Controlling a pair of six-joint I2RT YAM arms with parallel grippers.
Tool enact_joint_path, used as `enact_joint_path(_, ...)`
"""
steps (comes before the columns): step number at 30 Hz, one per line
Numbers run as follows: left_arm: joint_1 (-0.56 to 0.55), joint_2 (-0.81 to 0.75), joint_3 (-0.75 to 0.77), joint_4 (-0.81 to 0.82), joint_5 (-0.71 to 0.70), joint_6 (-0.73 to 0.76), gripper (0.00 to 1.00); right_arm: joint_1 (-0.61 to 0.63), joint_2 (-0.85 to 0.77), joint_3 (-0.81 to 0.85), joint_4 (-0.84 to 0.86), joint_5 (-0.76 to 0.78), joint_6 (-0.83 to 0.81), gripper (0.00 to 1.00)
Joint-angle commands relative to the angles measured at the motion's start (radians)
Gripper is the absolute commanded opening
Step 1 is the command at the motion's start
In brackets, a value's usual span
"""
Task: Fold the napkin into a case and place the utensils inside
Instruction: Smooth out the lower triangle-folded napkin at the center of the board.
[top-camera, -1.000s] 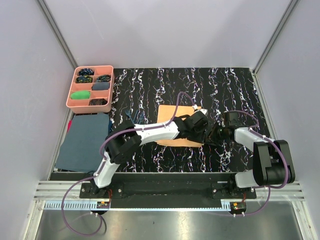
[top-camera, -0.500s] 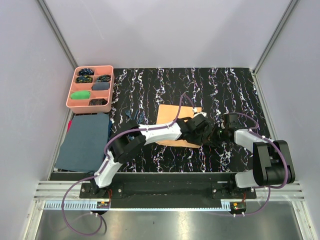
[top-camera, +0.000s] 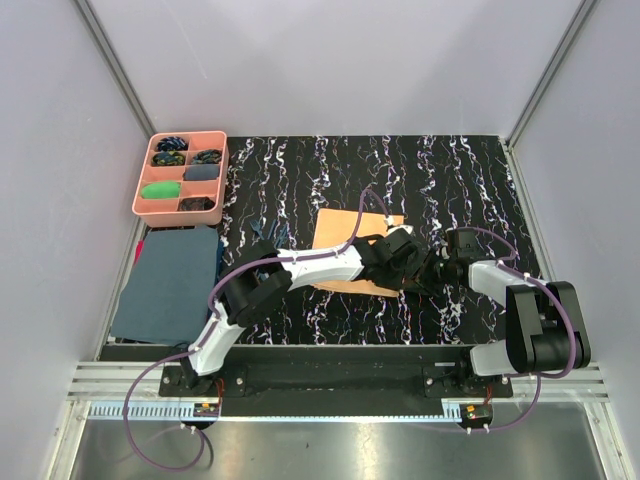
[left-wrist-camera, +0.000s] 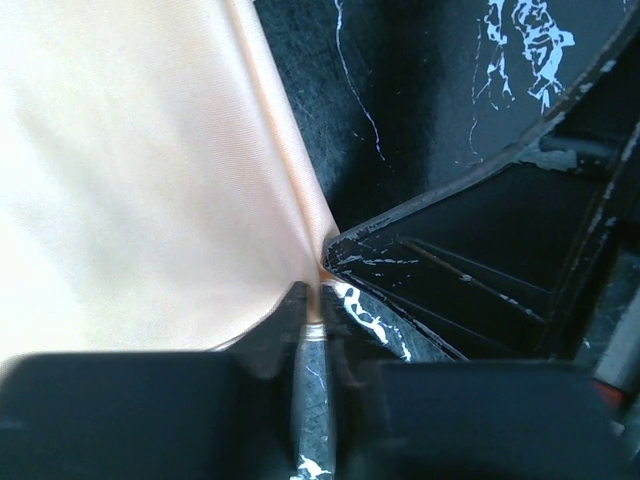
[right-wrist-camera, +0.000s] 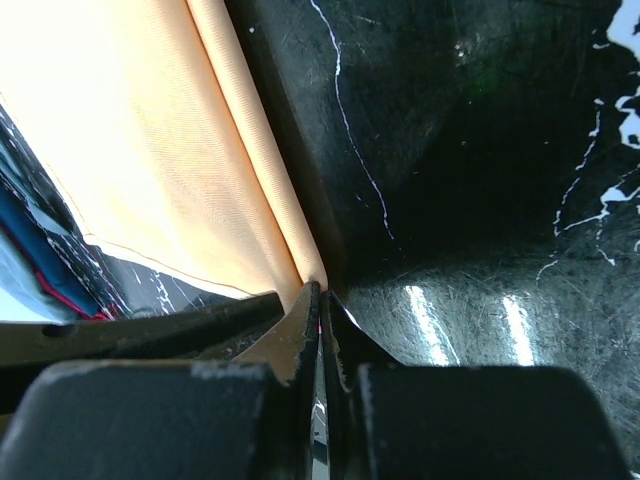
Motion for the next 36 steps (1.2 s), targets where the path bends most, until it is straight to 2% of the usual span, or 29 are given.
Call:
enact_joint_path(1, -0.005, -0.055, 0.008, -0.007, -0.004, -0.003, 0.22, 0.004, -0.024, 0.000, 0.014, -0.020, -0.003, 0.05)
enact_joint_path(3, -0.005, -0.058, 0.000, -0.004, 0.001, -0.003, 0.25, 0.004, -0.019, 0.002, 0.014, -0.022, -0.008, 0.04)
enact_joint_path(17, -0.011, -0.065, -0.039, 0.004, 0.028, -0.017, 0.27, 0.004, -0.015, -0.004, 0.016, -0.017, -0.015, 0.04)
enact_joint_path(21, -0.011, -0.062, -0.035, 0.006, 0.025, -0.006, 0.15, 0.002, -0.013, -0.003, 0.014, -0.023, -0.015, 0.04)
enact_joint_path(22, -0.009, -0.065, -0.035, 0.004, 0.021, -0.004, 0.05, 0.004, -0.012, -0.004, 0.016, -0.025, -0.015, 0.04)
enact_joint_path(23, -0.008, -0.068, -0.033, 0.003, 0.010, -0.003, 0.00, 0.002, -0.015, -0.004, 0.016, -0.028, -0.012, 0.04)
enact_joint_path(29, -0.005, -0.105, -0.004, 0.001, 0.011, -0.001, 0.00, 0.004, -0.030, -0.021, 0.022, -0.037, 0.002, 0.03)
enact_joint_path(36, -0.005, -0.062, 0.040, -0.002, 0.061, -0.030, 0.00, 0.004, -0.047, -0.041, 0.037, -0.051, 0.017, 0.02)
